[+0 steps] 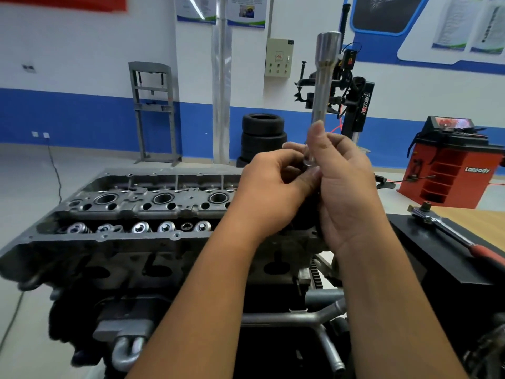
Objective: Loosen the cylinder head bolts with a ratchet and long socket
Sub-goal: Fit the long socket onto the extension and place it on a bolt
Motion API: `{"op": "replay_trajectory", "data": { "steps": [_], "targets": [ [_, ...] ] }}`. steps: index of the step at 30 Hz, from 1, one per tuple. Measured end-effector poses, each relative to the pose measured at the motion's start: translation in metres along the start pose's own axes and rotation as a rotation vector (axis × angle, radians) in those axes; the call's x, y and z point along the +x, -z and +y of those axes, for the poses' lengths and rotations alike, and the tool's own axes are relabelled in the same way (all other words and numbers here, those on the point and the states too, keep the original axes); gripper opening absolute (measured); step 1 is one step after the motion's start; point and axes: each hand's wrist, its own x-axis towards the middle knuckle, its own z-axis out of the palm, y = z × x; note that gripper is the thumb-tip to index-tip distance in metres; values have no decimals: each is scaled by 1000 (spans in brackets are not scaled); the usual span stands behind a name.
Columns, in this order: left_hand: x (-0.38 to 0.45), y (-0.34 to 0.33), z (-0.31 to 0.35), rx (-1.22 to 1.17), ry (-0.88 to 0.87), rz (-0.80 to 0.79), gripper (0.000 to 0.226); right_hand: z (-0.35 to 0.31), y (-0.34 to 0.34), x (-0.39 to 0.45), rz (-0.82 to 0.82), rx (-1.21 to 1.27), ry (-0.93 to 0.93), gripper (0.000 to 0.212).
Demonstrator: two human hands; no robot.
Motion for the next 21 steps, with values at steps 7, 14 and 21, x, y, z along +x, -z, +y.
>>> {"op": "replay_trajectory", "data": {
  "steps": [7, 14, 21],
  "targets": [
    [0, 2, -1, 2, 6, -60, 12, 3, 3, 1, 4, -18, 6, 39],
    [0, -4, -2, 160, -42, 88, 14, 3, 3, -3, 23, 41, 36, 47],
    [-1, 1, 2, 38, 0, -20, 15, 7, 5, 0, -1, 39, -4, 33]
  ]
}}
